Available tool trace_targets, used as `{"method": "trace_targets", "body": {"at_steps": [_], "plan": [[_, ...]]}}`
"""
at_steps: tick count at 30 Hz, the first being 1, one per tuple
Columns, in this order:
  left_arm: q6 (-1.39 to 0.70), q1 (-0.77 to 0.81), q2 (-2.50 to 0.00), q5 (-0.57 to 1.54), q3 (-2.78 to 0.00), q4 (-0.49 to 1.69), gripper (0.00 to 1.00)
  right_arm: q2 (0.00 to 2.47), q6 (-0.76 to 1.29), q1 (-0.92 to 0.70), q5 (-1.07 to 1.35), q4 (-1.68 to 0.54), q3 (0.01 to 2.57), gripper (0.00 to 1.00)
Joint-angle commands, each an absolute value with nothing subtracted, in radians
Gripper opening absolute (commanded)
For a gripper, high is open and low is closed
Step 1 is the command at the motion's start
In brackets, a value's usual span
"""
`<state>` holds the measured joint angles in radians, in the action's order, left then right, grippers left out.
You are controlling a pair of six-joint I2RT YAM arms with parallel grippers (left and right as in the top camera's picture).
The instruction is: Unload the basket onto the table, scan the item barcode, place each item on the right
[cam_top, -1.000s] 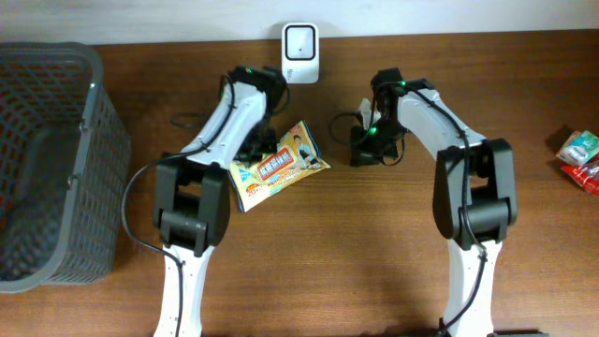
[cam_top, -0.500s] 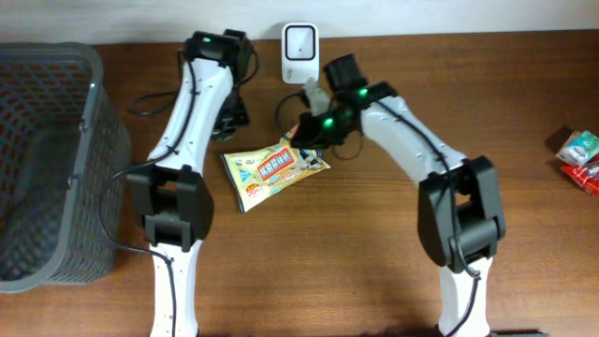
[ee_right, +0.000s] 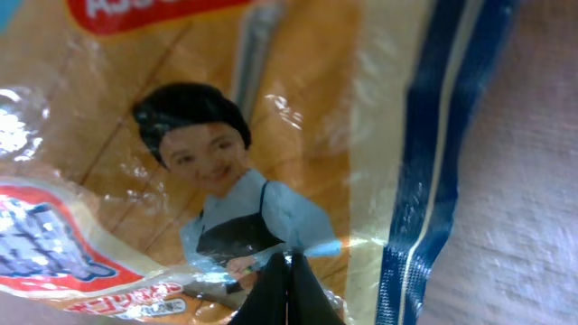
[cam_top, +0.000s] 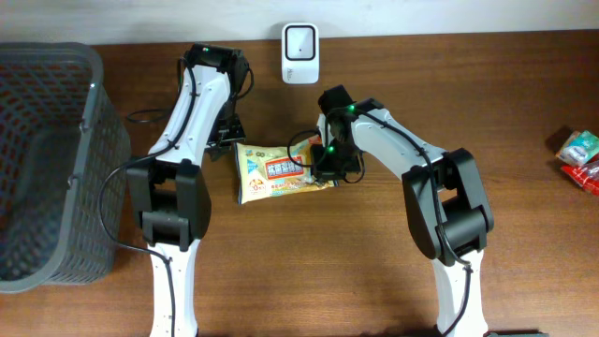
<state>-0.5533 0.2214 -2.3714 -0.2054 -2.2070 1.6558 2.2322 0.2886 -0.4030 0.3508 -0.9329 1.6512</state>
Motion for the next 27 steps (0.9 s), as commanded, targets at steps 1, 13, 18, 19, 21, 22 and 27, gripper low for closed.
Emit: {"method": "trace_targets", "body": {"at_steps": [1,13,18,19,21,22,27], "plan": [[-0.351,0.228,-2.371,0.0,-2.201,1.62,0.0,2.184,0.294,-0.426,0.295,-0.97,1.644,0.04],[-0.208,0.297,-2.372,0.165,-2.185,1.575,0.0,2.016,0.286,-0.413,0.3,-0.912,1.659,0.06],[-0.249,0.308,-2.373,0.165,-2.072,1.493,0.0,2.12,0.276,-0.432,0.354,-0.877,1.656,0.04],[-0.249,0.308,-2.373,0.166,-2.039,1.467,0.0,2.147,0.263,-0.432,0.355,-0.862,1.653,0.04],[-0.249,0.308,-2.373,0.162,-1.979,1.42,0.0,2.188,0.248,-0.432,0.355,-0.851,1.651,0.04],[-0.249,0.307,-2.373,0.15,-1.952,1.402,0.0,2.209,0.233,-0.432,0.348,-0.849,1.651,0.04],[-0.29,0.303,-2.373,-0.014,-1.891,1.373,0.0,2.236,0.245,-0.43,0.093,-0.904,1.653,0.04]]}}
